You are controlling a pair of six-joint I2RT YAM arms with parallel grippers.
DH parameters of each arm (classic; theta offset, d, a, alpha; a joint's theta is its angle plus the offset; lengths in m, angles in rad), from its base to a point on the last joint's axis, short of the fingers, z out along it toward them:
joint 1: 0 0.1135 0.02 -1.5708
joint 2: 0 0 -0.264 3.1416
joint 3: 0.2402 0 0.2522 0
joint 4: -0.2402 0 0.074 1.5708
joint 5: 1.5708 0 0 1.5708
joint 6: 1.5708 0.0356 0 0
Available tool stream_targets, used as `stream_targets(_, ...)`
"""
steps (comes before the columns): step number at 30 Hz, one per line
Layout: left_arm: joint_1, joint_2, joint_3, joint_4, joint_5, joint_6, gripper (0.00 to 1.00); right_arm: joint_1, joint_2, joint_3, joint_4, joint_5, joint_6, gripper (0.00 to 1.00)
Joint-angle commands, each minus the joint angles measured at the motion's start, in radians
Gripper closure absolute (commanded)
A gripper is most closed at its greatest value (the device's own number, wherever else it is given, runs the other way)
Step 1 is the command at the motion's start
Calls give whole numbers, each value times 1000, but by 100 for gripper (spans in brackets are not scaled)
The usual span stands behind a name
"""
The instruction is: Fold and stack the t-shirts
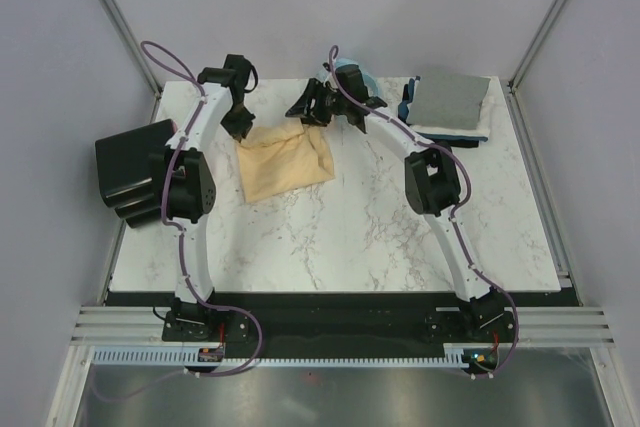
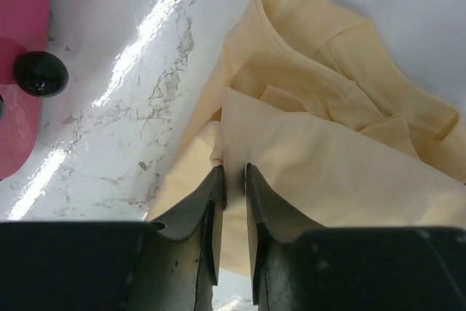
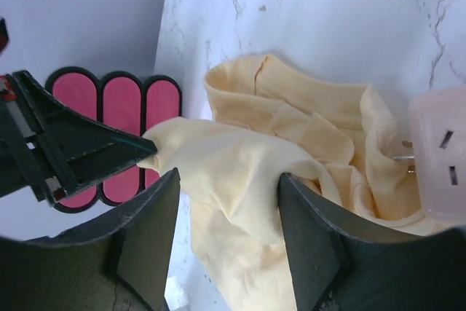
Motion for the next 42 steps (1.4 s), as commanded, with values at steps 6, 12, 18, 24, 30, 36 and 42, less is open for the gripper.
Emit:
stream_targets(6,59,-30,110,-15,-54,61,73,-63,-126,84,180,23,131,36)
stream_targets(12,70,-30,161,-23,0,64,72,-77,-146,88,214,3,160,39)
stream_targets(18,46,-123,48,36,123,106,78,-39,-252,-19,18,-104,-37,44)
stream_targets(24,-19,-150,-55,60,178,159,85,52,-337,-166,-332,-7,-325,46)
stream_targets(30,-81,-140,-127,76,184,168,90,107,-358,-355,-414,81,-410,46)
stream_targets(36,-128,-81,-141,86,176,188,92,107,-312,-381,-392,205,-450,47)
stream_targets(42,-166,-32,-152,91,192,208,94,104,-272,-332,-412,227,-470,50)
